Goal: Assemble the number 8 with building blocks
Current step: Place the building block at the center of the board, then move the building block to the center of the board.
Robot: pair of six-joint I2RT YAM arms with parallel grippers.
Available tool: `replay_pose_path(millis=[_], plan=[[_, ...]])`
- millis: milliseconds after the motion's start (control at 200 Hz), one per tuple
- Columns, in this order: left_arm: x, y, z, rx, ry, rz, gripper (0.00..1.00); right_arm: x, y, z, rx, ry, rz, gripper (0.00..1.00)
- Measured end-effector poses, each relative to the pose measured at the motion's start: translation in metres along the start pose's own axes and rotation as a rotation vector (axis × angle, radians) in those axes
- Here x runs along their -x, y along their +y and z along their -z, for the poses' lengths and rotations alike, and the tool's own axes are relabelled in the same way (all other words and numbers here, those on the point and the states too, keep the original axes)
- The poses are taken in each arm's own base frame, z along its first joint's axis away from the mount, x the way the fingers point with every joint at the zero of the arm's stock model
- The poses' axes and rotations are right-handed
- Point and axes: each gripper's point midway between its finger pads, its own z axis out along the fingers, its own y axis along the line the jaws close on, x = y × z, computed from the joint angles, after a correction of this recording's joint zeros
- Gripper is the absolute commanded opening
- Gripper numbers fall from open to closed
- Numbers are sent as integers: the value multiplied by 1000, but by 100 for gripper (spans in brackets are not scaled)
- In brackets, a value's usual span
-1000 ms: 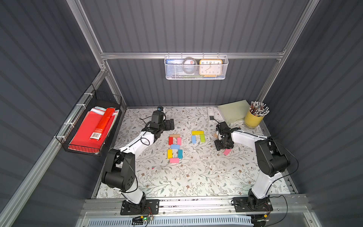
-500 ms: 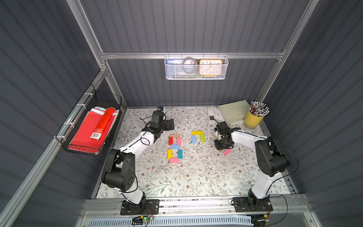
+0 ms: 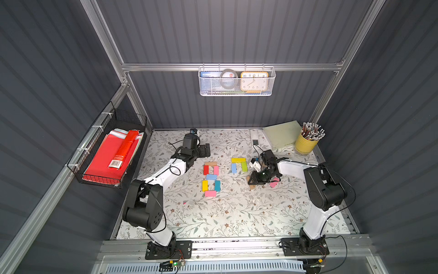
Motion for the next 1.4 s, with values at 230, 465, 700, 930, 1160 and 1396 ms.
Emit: replay_pose_path(millis=[230,465,700,930,1160,1396], plan=[[0,0,0,-3,1,0,97,11,-6,7,-62,-35,2,58],[0,0,0,-3,1,0,97,21,-30,23,-231,-75,-10,60],[0,-1,0,-3,1,-1,97,22,-40,30,-309,-83,-13,52],[0,-1,0,-3,1,-1,97,18,-37,33,-292,-110,-4,28],[0,-1,0,-3,1,-1,97,13,-34,33,-246,-141,-22,19],[0,-1,0,-4,1,0,97,8,-35,35,-131,-185,-67,13]])
